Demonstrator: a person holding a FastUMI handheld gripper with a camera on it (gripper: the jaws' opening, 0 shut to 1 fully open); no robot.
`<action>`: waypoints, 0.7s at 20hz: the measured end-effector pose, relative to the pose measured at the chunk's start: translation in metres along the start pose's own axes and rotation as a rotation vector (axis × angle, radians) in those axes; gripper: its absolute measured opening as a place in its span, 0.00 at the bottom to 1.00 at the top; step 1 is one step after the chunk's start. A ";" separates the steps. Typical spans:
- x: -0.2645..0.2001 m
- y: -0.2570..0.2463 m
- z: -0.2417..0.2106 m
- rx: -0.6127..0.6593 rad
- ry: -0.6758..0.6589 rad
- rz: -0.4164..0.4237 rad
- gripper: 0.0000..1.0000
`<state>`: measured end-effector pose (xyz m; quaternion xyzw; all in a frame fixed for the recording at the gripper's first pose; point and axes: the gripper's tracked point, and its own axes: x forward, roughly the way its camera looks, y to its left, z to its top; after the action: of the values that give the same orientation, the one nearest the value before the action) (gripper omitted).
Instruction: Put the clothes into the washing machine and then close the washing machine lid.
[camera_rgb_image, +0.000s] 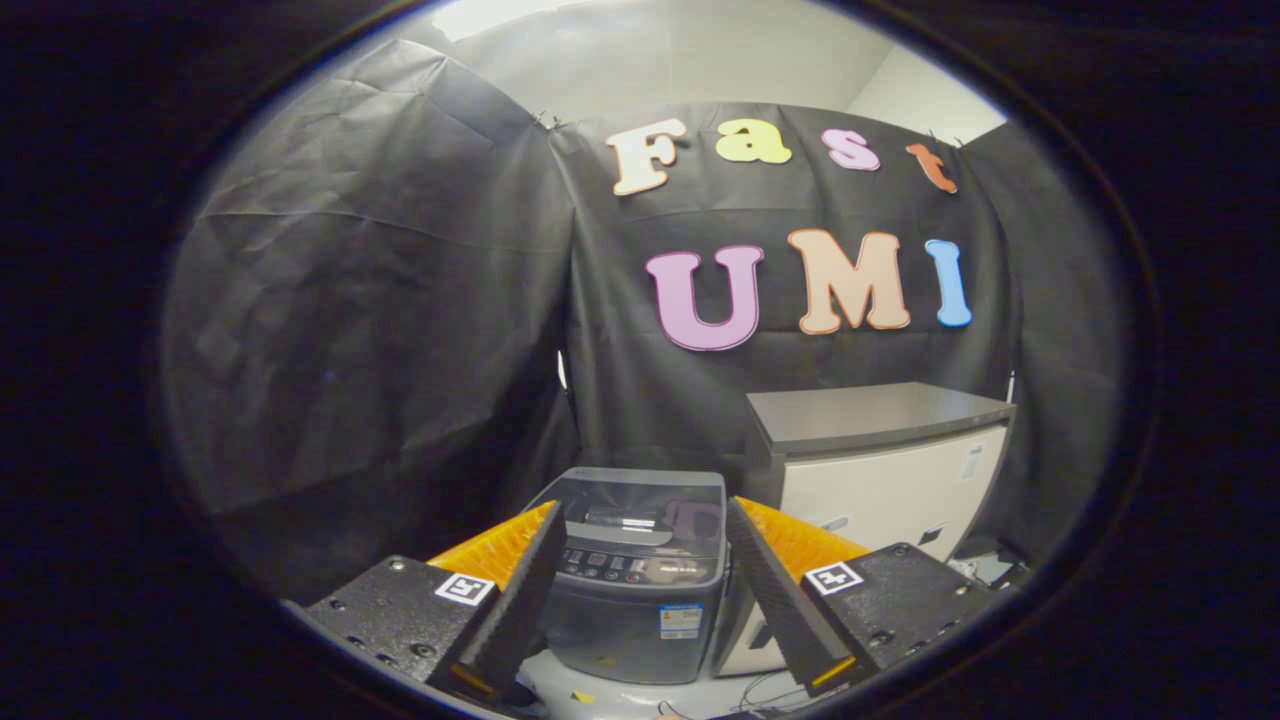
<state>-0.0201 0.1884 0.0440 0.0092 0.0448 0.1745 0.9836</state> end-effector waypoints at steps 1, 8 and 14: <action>-0.008 -0.002 0.001 0.005 -0.012 0.009 0.97; -0.041 -0.040 0.006 0.063 -0.079 -0.014 0.97; -0.056 -0.054 -0.004 0.129 -0.097 0.012 0.97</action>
<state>-0.0545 0.1186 0.0434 0.0815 0.0080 0.1766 0.9809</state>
